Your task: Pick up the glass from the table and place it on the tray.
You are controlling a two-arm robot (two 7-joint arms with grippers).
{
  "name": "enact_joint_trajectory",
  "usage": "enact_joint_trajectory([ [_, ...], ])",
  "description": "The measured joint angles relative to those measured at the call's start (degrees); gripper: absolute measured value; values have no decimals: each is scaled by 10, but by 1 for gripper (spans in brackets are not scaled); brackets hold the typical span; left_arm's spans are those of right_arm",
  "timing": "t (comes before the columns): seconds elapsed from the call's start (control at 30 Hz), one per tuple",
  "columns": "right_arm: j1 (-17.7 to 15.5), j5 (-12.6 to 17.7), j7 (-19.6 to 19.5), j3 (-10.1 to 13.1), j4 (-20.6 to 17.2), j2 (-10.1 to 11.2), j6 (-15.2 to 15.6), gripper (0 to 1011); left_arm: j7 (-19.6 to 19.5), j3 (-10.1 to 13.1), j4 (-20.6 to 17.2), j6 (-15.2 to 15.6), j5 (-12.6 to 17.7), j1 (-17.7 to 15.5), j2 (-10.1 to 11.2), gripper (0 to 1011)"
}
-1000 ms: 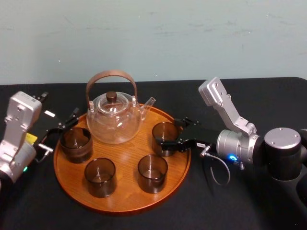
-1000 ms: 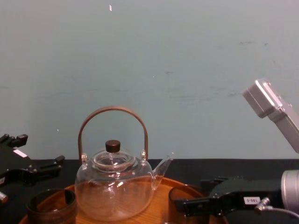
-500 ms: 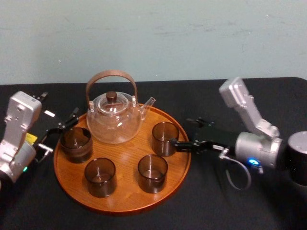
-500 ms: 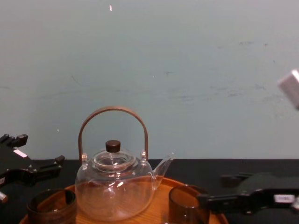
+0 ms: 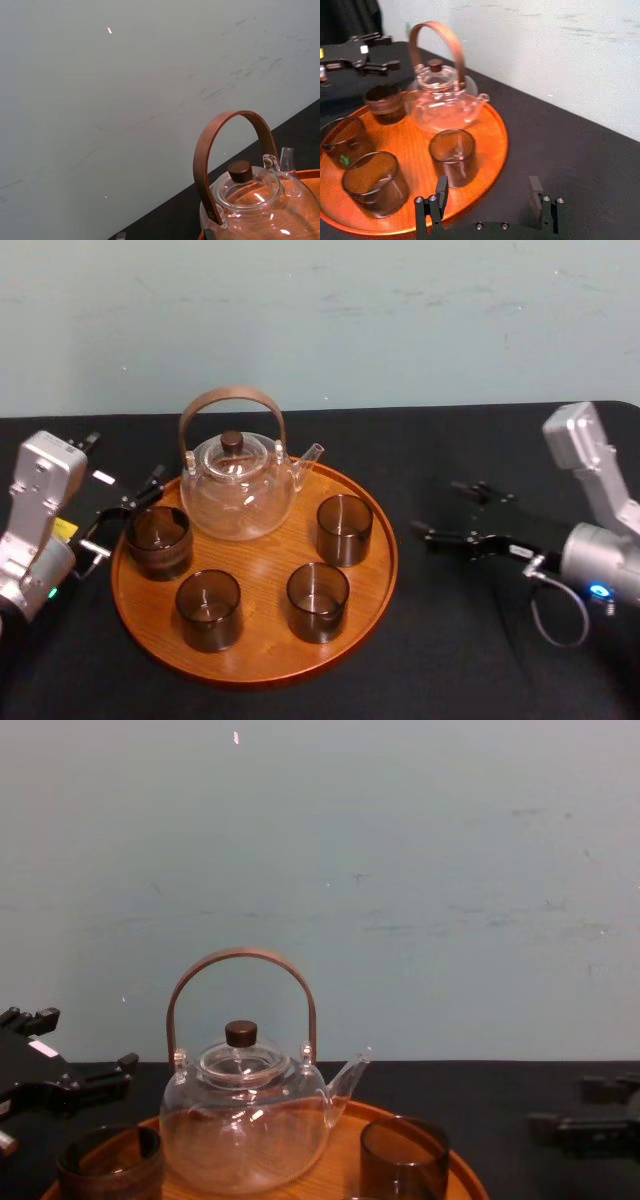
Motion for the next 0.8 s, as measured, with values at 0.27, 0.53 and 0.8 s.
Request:
enact_joint_trajectory([
  [0.27, -32, 19, -50, 48, -10, -1, -17, 1002, 0, 0, 0, 0, 0, 0, 0, 1001],
  [0.53, -45, 7, -114, 79, -2, -41, -53, 1002, 0, 0, 0, 0, 0, 0, 0, 1001],
  [0.8, -41, -22, -156, 89, 27, -81, -83, 1002, 0, 0, 0, 0, 0, 0, 0, 1001],
])
